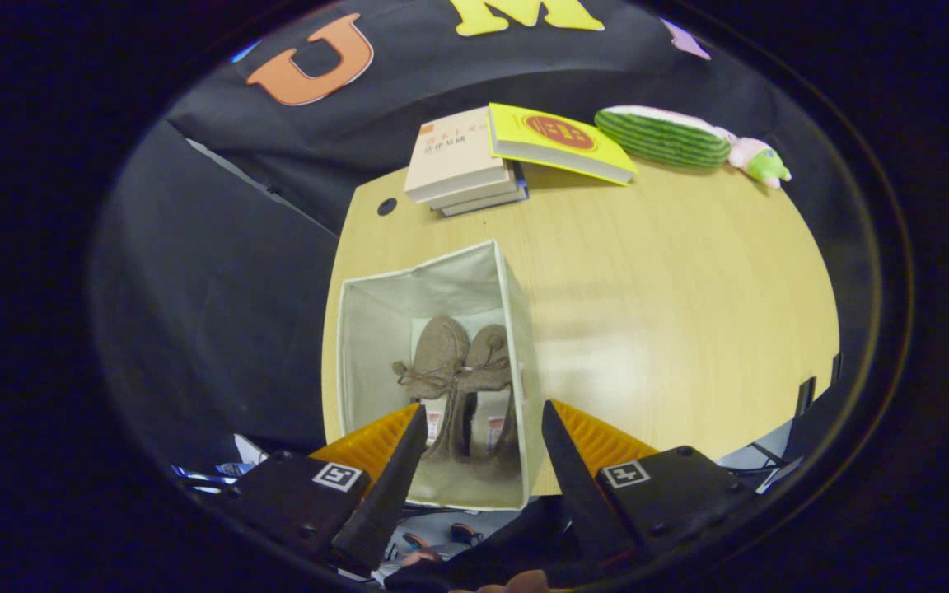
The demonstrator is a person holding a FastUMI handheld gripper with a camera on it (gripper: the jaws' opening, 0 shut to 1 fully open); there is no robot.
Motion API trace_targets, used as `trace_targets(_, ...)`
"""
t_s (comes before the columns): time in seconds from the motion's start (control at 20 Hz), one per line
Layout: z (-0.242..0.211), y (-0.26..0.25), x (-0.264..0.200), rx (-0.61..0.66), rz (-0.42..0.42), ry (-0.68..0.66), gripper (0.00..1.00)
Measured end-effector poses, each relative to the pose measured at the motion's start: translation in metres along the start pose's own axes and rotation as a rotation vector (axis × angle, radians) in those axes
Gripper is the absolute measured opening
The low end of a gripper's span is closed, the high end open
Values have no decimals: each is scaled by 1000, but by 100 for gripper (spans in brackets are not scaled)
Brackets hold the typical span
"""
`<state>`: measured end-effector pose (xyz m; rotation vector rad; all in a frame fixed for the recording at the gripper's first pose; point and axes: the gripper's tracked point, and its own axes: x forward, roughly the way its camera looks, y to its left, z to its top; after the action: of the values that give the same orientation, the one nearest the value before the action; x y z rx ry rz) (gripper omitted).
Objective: Open the storage box then place both shoes into the box .Put the left shoe in first, then the right shoe, with the right side of both shoes facing outward in a uniform manner.
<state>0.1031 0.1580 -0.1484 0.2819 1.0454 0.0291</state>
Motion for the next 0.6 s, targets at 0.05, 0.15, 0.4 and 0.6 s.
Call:
trace_targets(0.05,6,-2,-8,-27,-8,-43,91)
trace_targets(0.15,20,-3,-29,-65,-16,-155,91)
trace_targets(0.4,52,-18,-93,-100,-57,-435,91)
trace_targets(0.6,71,-39,-156,-160,-112,-689,92)
